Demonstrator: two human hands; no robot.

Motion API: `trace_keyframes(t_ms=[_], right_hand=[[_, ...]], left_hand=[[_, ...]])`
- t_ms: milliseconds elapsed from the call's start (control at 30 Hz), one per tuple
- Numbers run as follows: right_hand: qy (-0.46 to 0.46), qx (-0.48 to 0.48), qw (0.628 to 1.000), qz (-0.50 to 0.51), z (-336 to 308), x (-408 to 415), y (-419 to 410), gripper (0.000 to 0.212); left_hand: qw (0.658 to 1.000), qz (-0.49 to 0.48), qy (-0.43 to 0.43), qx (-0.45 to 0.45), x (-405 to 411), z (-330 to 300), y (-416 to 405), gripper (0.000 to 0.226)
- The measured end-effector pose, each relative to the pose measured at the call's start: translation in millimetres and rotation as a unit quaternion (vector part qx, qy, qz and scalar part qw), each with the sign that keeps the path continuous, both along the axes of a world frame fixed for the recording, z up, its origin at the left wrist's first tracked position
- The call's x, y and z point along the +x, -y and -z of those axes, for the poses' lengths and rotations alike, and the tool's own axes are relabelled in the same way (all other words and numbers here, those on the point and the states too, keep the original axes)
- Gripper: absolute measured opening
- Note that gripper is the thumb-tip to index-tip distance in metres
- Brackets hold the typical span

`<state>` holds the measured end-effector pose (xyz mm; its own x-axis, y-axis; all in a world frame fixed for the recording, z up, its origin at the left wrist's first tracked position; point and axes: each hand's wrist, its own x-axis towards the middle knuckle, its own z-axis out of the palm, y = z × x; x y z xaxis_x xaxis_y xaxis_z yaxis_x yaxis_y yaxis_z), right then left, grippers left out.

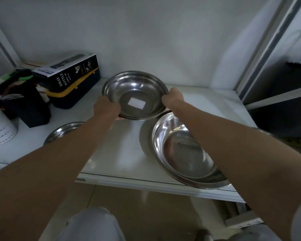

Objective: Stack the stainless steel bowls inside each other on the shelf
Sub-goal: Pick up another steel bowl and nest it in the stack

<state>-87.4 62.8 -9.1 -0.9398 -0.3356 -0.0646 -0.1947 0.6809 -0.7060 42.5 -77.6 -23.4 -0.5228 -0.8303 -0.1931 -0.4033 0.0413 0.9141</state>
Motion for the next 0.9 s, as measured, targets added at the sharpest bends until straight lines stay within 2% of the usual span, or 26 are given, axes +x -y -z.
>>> trace_keyframes(t_ms=[33,133,300,367,433,533,633,733,900], right_hand=[[-0.003,-0.024,1.000,0.006,-5,-1,-1,0.034],[-0.004,-0.069,0.998,0.014,-24,-4,-7,0.036],[0.011,-0.121,0.991,0.062,-50,-2,-36,0.031],[0.024,-0.136,0.987,0.087,-54,-1,-55,0.036],[0.016,-0.117,0.987,0.108,-55,1,-77,0.040],[-0.013,-0.072,0.991,0.115,-52,6,-113,0.033],[-0.031,-0.040,0.992,0.118,-50,17,-148,0.031],[-0.048,-0.020,0.991,0.123,-47,31,-177,0.034],[-0.054,0.085,0.992,0.075,-21,48,-207,0.029]], left_hand=[[0.999,-0.002,0.004,-0.034,-1,-7,1,0.024],[0.998,-0.011,0.004,-0.067,-3,-31,-6,0.032],[0.999,0.027,-0.029,0.000,0,-52,-31,0.033],[0.999,0.050,-0.022,0.004,5,-53,-41,0.035],[0.997,0.081,-0.004,0.000,13,-54,-54,0.034],[0.992,0.125,0.022,-0.015,21,-57,-75,0.028],[0.984,0.156,0.051,-0.063,29,-62,-94,0.009],[0.973,0.186,0.088,-0.107,31,-62,-109,0.012],[0.949,0.223,0.176,-0.135,35,-40,-122,0.010]])
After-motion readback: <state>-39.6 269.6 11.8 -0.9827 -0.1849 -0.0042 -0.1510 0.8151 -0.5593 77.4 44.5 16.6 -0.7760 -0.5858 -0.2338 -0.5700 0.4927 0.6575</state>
